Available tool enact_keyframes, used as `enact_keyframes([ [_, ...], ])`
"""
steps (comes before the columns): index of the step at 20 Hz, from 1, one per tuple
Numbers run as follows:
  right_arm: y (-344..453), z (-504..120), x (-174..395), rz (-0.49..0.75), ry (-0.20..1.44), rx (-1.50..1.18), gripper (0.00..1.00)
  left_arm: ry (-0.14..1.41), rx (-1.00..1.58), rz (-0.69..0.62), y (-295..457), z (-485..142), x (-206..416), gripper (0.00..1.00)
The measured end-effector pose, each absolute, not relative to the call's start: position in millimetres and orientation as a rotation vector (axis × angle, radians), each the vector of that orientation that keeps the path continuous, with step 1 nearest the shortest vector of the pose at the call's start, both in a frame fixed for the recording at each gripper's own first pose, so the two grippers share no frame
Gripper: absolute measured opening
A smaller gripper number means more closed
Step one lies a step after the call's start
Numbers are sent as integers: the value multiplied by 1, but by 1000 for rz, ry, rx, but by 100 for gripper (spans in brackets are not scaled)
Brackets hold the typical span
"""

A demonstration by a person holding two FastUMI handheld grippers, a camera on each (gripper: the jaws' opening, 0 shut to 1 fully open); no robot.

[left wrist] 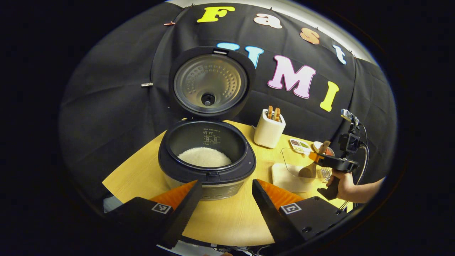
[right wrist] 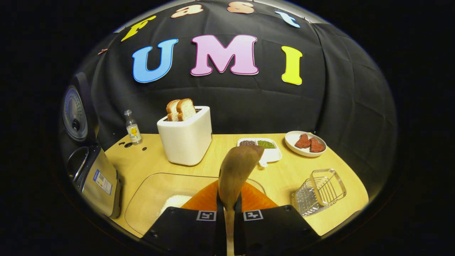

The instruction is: Close the left gripper, press the button to open the rice cooker; take a wooden spoon from the chopstick holder with the right hand, scoop a spoonful of rice and pour it into the rice cooker, then put the wooden spoon back into the chopstick holder.

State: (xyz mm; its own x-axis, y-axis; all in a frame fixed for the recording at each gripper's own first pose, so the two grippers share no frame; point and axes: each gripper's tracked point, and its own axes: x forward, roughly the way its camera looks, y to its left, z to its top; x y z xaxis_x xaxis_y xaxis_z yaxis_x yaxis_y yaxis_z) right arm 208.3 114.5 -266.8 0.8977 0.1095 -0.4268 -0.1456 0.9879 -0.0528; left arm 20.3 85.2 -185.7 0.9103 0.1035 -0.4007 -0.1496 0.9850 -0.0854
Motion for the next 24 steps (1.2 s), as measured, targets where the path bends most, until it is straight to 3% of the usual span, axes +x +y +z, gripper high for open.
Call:
enact_keyframes([
  [7, 170, -280, 193, 189, 560, 96, 12, 407, -118, 152, 97, -184, 19, 96],
  [18, 176, -287, 196, 113, 727, 389, 13, 383, -163, 182, 109, -179, 22, 96],
  [24, 168, -273, 199, 96, 740, 521, 13, 367, -139, 178, 113, -171, 25, 95],
])
